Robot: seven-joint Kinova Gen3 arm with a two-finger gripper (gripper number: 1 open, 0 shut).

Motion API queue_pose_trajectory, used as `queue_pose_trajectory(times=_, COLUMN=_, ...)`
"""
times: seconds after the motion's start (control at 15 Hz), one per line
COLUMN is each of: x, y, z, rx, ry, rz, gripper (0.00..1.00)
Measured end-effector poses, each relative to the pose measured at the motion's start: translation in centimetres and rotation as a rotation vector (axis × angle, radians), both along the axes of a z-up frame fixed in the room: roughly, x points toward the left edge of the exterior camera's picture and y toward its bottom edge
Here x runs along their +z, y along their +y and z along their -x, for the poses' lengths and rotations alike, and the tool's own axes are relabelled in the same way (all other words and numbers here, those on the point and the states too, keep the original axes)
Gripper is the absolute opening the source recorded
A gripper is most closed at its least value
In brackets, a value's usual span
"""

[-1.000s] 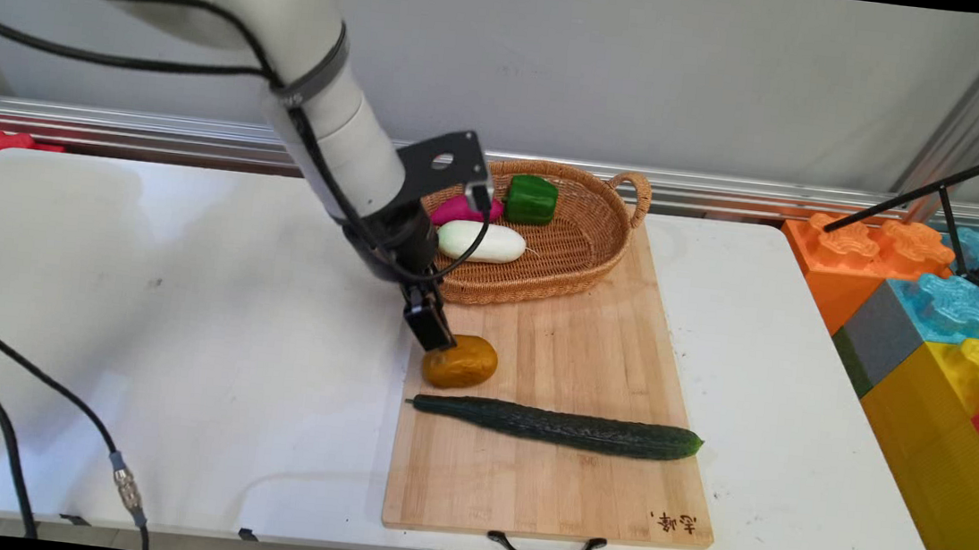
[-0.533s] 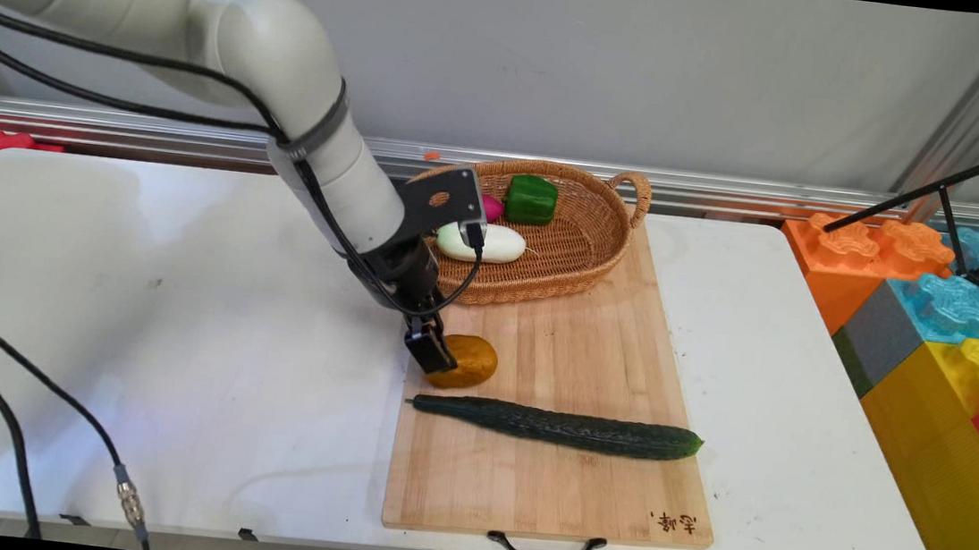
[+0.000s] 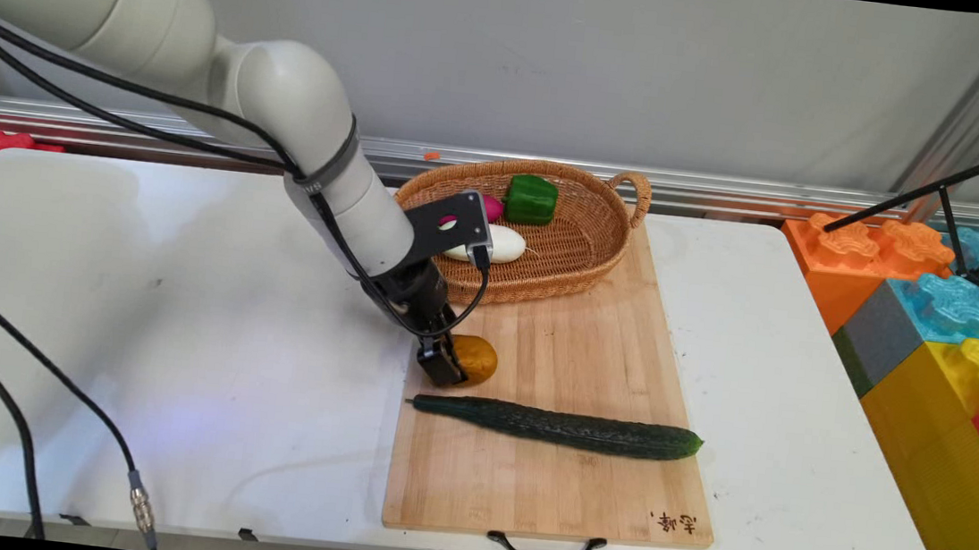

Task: Pick up the potato from the cutting board, then place the picked object in the vegetable basket

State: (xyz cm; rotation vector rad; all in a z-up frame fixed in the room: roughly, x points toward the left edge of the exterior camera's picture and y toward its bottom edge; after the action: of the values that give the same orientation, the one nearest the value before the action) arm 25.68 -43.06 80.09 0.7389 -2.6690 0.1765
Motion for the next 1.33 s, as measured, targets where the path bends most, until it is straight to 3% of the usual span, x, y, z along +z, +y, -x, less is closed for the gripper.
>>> queue_pose_trajectory(times=0.07, x=-0.2, y=0.0, z=0.1, rx=-0.001, ry=0.004, rz=0.001, gripper=0.00)
queue_pose_trajectory(times=0.47, x=-0.3, y=0.3, z=0.6, rx=-0.011, ry=0.025, rz=-0.005, gripper=0.00)
queue_pose_trajectory(times=0.73, x=2.3, y=0.8, z=2.3, rx=0.002, ry=0.066, rz=0.000, gripper=0.00)
queue_pose_trajectory(times=1.07, x=6.6, y=-0.8, z=6.4, rx=0.006, ry=0.142, rz=0.074, gripper=0.00)
queue_pose_trajectory(times=1.33, x=8.6, y=-3.6, z=7.6, rx=0.023, ry=0.150, rz=0.152, gripper=0.00)
